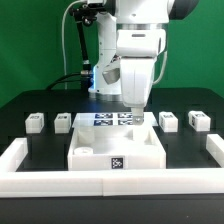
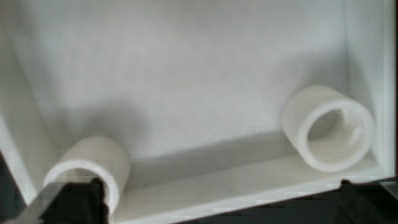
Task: Assemble square table
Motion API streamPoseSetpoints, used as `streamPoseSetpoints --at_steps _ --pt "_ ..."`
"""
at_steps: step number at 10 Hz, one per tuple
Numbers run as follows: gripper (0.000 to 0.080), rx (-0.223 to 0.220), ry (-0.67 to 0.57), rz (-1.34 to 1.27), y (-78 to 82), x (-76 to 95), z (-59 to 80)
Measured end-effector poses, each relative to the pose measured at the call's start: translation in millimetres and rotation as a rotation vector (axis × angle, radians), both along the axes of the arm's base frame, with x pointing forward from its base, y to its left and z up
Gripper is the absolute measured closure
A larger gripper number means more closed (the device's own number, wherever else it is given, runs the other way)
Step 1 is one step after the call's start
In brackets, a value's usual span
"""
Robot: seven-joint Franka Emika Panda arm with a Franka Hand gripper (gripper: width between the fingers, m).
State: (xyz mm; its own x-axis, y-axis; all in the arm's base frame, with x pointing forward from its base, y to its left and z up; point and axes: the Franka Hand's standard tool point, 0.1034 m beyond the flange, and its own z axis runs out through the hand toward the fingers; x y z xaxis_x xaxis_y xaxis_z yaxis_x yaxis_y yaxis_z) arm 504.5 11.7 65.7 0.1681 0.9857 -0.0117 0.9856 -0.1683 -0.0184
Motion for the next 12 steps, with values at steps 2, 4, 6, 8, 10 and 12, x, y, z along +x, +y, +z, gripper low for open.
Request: streamPoseSetpoints --at_steps 2,4,6,8,10,12 --pt "0.0150 0.000 0.015 0.052 -12.8 -6.1 -2.3" --pt "0.0150 0.001 0.016 0.049 -11.0 -6.3 -3.2" --pt "0.0150 0.001 0.017 0.048 -11.6 -6.5 -3.6" --pt "0.0150 0.002 0.019 0.104 -14.4 -14.7 -9.1" --pt "0.0150 0.006 0.013 0.130 -18.4 -29.3 -16.4" --pt "0.0150 0.011 0.031 0.129 -25.0 -44.8 -25.9"
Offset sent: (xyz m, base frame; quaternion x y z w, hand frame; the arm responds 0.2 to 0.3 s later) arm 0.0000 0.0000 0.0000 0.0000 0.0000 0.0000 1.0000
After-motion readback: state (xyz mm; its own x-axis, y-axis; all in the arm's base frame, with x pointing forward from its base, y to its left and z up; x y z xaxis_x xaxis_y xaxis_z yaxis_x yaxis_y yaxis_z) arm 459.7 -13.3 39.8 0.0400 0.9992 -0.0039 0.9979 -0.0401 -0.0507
